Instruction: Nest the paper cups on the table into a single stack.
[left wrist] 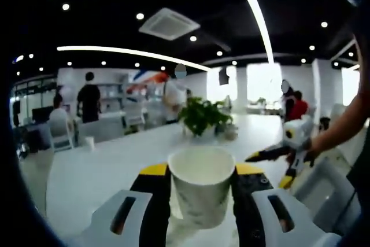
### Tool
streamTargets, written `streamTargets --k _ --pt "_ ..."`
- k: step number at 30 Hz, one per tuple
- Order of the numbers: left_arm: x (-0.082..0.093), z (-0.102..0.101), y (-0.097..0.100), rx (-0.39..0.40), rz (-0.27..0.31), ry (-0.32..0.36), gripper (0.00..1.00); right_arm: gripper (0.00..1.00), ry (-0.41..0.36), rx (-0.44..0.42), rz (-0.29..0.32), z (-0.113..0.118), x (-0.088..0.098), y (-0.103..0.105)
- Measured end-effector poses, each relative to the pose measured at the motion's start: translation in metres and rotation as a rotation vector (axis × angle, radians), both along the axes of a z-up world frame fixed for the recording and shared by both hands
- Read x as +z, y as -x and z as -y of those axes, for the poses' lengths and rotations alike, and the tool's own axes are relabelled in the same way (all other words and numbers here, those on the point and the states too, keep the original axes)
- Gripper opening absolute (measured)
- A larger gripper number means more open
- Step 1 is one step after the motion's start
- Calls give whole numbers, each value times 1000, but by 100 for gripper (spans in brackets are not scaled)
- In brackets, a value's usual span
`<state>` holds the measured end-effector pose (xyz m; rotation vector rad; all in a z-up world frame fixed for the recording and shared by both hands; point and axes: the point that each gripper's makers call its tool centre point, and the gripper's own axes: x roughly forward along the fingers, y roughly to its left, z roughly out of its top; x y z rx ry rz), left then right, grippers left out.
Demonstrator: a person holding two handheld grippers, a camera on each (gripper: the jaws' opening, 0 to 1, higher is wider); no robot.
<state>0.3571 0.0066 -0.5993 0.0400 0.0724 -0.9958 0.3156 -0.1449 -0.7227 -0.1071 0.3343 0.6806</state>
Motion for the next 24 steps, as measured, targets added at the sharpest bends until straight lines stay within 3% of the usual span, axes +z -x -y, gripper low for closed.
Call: streamTargets --k 5,8,11,24 --pt "-1 4 9 -20 -16 22 39 100 0 3 3 -2 0 4" --pt "2 14 25 -101 -23 72 39 100 -1 3 5 -2 0 6" --pt "-4 14 28 -104 -27 46 39 100 -1 4 7 -3 1 7" --pt "-2 24 46 -205 -35 61 38 100 -7 1 8 -3 1 8"
